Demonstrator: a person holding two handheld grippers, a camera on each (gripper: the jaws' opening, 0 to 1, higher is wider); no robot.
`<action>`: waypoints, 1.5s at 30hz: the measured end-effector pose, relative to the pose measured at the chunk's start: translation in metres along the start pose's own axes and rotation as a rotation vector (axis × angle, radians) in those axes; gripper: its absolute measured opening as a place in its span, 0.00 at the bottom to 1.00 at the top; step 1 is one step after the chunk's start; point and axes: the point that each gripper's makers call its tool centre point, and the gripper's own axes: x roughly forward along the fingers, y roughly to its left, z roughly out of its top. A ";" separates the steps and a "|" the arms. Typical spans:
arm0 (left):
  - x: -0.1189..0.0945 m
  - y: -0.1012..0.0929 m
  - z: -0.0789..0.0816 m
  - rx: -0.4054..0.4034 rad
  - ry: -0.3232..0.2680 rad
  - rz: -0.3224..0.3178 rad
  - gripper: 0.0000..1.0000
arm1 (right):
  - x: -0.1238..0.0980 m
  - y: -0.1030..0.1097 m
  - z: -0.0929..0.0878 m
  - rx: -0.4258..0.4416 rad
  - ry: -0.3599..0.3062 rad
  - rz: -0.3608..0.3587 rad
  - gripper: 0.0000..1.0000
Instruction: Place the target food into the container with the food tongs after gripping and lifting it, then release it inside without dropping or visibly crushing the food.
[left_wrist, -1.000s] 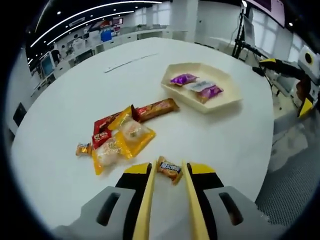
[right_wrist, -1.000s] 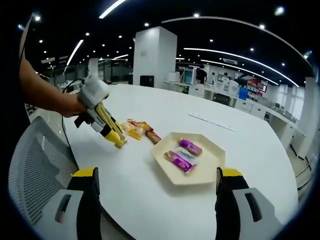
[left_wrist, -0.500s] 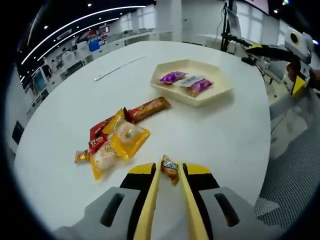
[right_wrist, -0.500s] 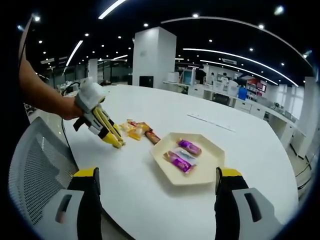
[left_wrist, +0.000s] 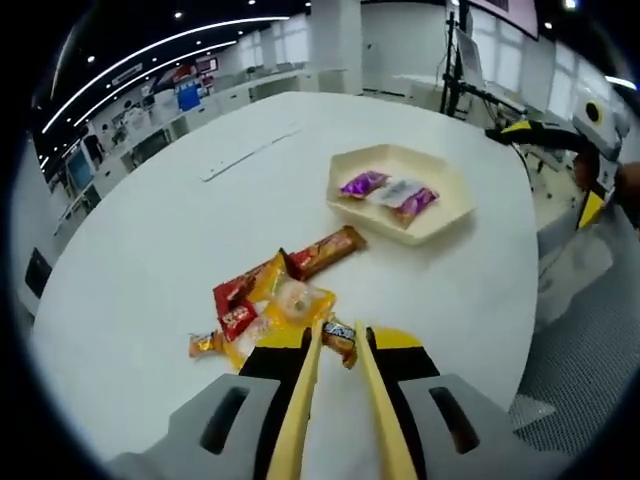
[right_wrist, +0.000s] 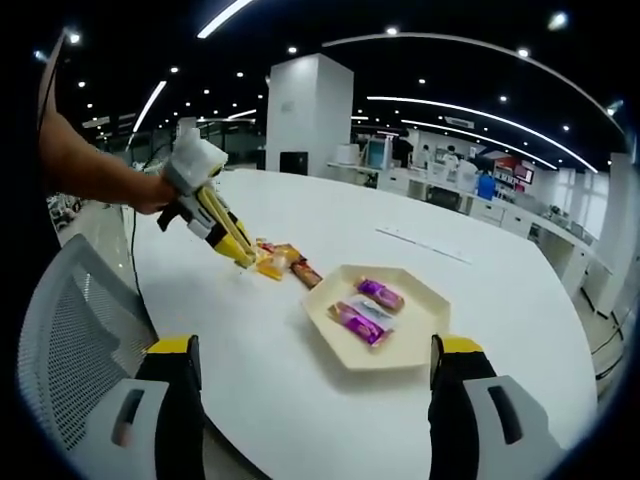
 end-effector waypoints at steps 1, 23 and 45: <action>-0.001 0.003 0.004 0.004 -0.007 0.004 0.18 | 0.000 -0.001 0.000 -0.001 0.000 -0.003 0.94; -0.035 0.026 0.071 0.057 -0.056 -0.046 0.18 | 0.001 0.000 0.000 0.000 0.000 0.003 0.94; -0.022 0.008 0.087 0.103 -0.048 -0.089 0.18 | -0.002 -0.004 0.003 0.006 -0.021 -0.017 0.93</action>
